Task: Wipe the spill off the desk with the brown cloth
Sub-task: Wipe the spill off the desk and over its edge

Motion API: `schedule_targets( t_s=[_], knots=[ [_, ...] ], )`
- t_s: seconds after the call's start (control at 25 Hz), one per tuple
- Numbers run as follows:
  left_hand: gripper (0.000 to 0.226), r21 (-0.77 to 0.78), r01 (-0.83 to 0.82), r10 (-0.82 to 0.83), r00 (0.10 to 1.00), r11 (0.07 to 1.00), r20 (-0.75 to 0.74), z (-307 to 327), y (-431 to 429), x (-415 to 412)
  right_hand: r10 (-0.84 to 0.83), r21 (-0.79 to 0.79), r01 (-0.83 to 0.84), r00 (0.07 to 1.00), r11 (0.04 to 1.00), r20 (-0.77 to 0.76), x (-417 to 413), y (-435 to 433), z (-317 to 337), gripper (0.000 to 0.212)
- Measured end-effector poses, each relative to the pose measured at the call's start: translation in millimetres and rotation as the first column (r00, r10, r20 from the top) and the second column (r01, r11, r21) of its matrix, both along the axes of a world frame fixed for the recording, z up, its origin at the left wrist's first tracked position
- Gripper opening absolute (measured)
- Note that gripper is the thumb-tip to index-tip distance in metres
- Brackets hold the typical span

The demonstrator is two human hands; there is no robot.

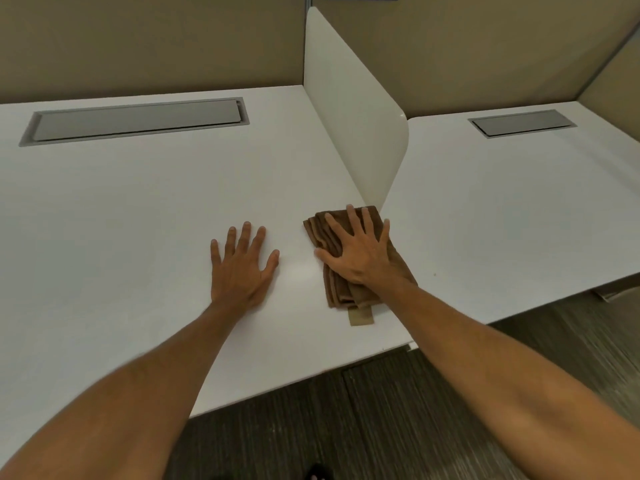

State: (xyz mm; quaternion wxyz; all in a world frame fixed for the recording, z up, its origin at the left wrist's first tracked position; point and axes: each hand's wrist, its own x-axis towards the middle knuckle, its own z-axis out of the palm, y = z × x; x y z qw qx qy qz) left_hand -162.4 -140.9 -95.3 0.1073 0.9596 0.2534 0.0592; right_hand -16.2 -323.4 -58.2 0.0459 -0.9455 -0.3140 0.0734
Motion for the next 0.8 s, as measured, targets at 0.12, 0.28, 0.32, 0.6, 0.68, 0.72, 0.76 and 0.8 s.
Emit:
schedule_targets(
  t_s=[0.12, 0.28, 0.32, 0.6, 0.68, 0.72, 0.76, 0.8],
  knots=[
    [0.071, 0.015, 0.002, -0.002, 1.0, 1.0, -0.011, -1, 0, 0, -0.025, 0.025, 0.028, 0.995, 0.999, -0.1, 14, 13, -5, 0.071],
    [0.071, 0.001, 0.004, -0.004, 1.0, 1.0, 0.0, -2, 1, -1, -0.048, 0.079, 0.053, 0.997, 0.995, -0.067, 1, 6, -1, 0.065],
    [0.07, 0.002, 0.005, -0.005, 1.0, 1.0, -0.001, -2, 1, -1, -0.044, 0.094, 0.049, 0.998, 0.994, -0.047, -9, -2, -2, 0.065],
    [0.069, 0.005, 0.003, -0.003, 1.0, 1.0, -0.002, 1, 0, -3, -0.098, 0.125, 0.097, 0.995, 0.987, -0.004, -43, -38, -10, 0.063],
    [0.067, 0.008, 0.007, -0.006, 1.0, 1.0, -0.013, 1, 0, -3, -0.118, 0.115, 0.123, 0.992, 0.986, -0.051, -30, -31, -8, 0.064],
    [0.066, 0.003, 0.008, -0.008, 1.0, 1.0, -0.022, 0, -1, -3, -0.124, 0.116, 0.132, 0.99, 0.984, -0.072, -25, -30, -7, 0.064],
    [0.066, -0.002, 0.01, -0.01, 0.999, 1.0, -0.033, 0, 0, -2, -0.126, 0.121, 0.136, 0.988, 0.983, -0.083, -20, -30, -7, 0.064],
    [0.066, -0.007, 0.01, -0.011, 0.999, 1.0, -0.046, 0, 0, -1, -0.125, 0.127, 0.135, 0.989, 0.983, -0.085, -19, -30, -7, 0.063]
  ],
)
